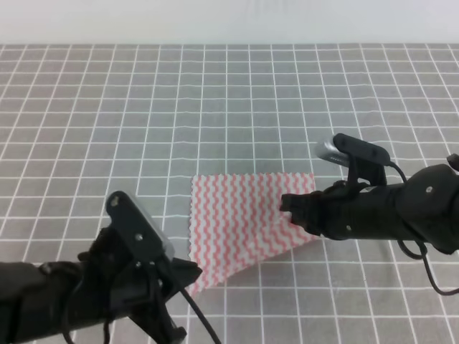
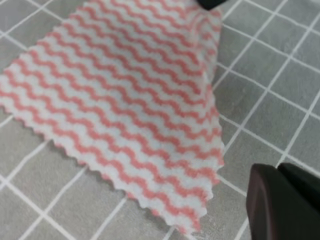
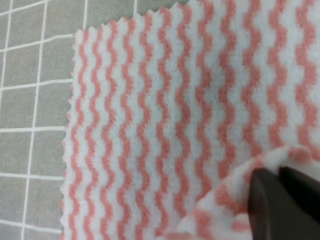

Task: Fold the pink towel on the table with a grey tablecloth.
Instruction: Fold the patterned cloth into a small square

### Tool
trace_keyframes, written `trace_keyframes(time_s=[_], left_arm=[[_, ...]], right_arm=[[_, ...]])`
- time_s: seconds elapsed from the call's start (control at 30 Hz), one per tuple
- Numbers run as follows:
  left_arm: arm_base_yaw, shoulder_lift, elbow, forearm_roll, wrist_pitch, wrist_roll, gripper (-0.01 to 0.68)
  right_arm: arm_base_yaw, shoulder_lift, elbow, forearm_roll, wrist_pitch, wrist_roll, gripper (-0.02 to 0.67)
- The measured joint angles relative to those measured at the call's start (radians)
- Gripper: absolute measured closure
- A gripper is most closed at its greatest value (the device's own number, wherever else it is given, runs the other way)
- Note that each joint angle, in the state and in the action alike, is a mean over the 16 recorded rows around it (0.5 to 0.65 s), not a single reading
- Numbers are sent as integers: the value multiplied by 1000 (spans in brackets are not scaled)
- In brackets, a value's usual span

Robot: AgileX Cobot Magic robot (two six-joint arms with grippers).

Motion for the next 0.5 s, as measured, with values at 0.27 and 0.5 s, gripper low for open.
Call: trace_keyframes(time_s=[0.27, 0.5], left_arm=[[-32, 41, -10, -20, -48, 121, 549], [-33, 93, -15, -50, -60, 295, 395]], right_arm=[[0, 26, -17, 0, -11, -1, 663], [0, 31, -19, 0, -20, -1, 663]])
